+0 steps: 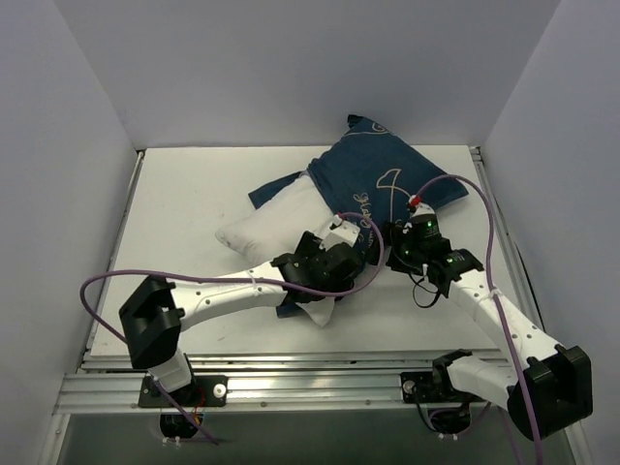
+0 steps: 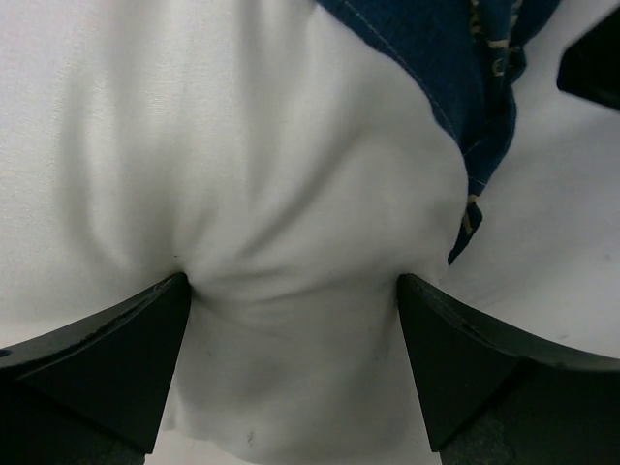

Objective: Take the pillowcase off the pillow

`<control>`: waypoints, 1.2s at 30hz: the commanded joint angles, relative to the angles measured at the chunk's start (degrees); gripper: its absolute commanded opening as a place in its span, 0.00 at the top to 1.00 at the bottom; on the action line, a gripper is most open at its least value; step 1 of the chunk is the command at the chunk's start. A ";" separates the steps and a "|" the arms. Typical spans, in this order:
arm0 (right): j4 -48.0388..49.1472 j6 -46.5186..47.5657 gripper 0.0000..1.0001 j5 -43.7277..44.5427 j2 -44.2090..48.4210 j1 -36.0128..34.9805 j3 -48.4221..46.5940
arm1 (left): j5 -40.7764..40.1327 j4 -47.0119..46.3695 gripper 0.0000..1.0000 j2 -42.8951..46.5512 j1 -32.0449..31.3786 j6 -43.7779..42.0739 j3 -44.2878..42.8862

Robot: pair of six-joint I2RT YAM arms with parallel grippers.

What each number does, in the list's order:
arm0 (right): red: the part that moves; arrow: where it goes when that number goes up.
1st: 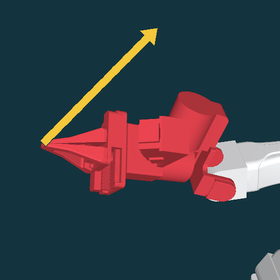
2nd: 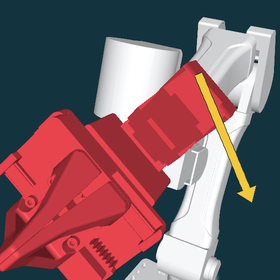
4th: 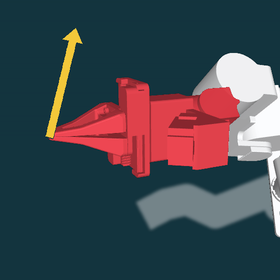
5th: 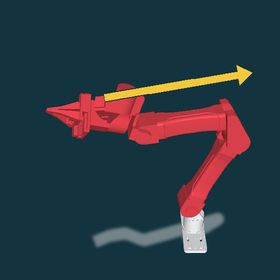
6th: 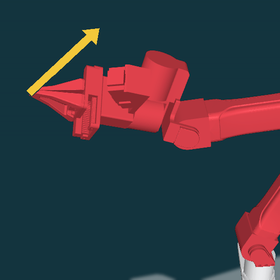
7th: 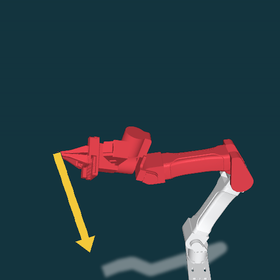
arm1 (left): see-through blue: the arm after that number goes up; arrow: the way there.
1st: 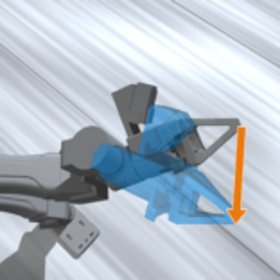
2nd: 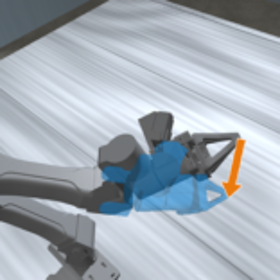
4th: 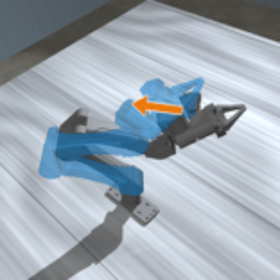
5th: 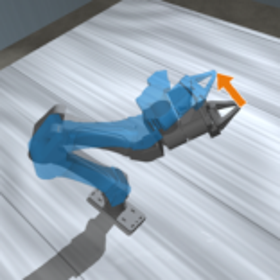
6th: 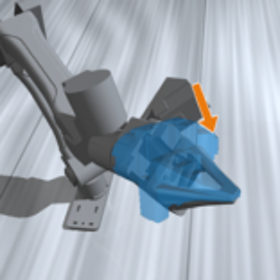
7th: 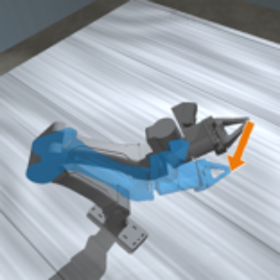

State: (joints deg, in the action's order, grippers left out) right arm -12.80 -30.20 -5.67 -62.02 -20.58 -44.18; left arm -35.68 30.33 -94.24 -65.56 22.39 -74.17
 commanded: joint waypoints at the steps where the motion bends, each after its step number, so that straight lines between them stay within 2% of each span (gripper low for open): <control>1: 4.79 -0.56 0.11 -9.25 -0.47 0.01 2.34 | -3.87 4.30 0.04 -4.98 0.26 6.69 -0.98; 3: 8.57 -2.14 0.12 -12.94 -1.44 -0.51 4.89 | -2.91 3.95 0.18 -7.01 0.26 8.36 -0.19; 4: 10.93 -2.50 0.12 -13.66 -1.96 -0.78 5.77 | -2.55 3.43 0.39 -7.54 0.34 8.80 0.08; 6: 12.27 -2.76 0.12 -14.80 -2.75 -1.92 7.97 | -1.85 2.99 0.61 -7.37 0.52 9.42 0.43; 7: 14.53 -2.50 0.13 -15.24 -4.06 -2.44 8.41 | -1.41 2.46 0.82 -6.67 0.69 9.42 0.43; 9: 15.69 -1.71 0.13 -16.47 -6.09 -4.46 9.20 | -0.97 1.93 0.97 -5.79 1.22 8.99 0.26; 13: 18.15 -1.70 0.14 -14.02 -11.27 -8.07 9.47 | 0.17 1.14 0.98 -3.68 2.37 7.41 -0.88; 16: 22.97 -2.41 0.20 -13.58 -13.03 -8.16 10.34 | 0.17 1.93 0.98 -1.22 2.89 6.35 -1.68; 17: 23.78 -2.50 0.27 -12.71 -13.56 -8.25 10.26 | 0.52 2.02 0.98 -0.60 3.07 6.00 -1.68; 22: 25.71 -1.36 0.42 -9.80 -17.25 -8.25 8.07 | 1.67 2.45 0.98 3.08 4.12 5.12 -0.98; 29: 24.66 0.58 0.70 -6.81 -17.17 -7.55 6.57 | 2.28 3.95 0.98 5.82 5.97 4.77 0.78; 36: 25.19 1.45 0.84 -7.60 -15.94 -5.96 3.58 | 3.95 4.30 0.98 7.57 7.29 5.12 2.63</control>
State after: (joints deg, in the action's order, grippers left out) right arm 10.52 -29.98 -15.29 -80.03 -27.35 -37.28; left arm -32.38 32.80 -89.65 -59.13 27.77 -72.10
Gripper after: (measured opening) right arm 0.177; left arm 0.059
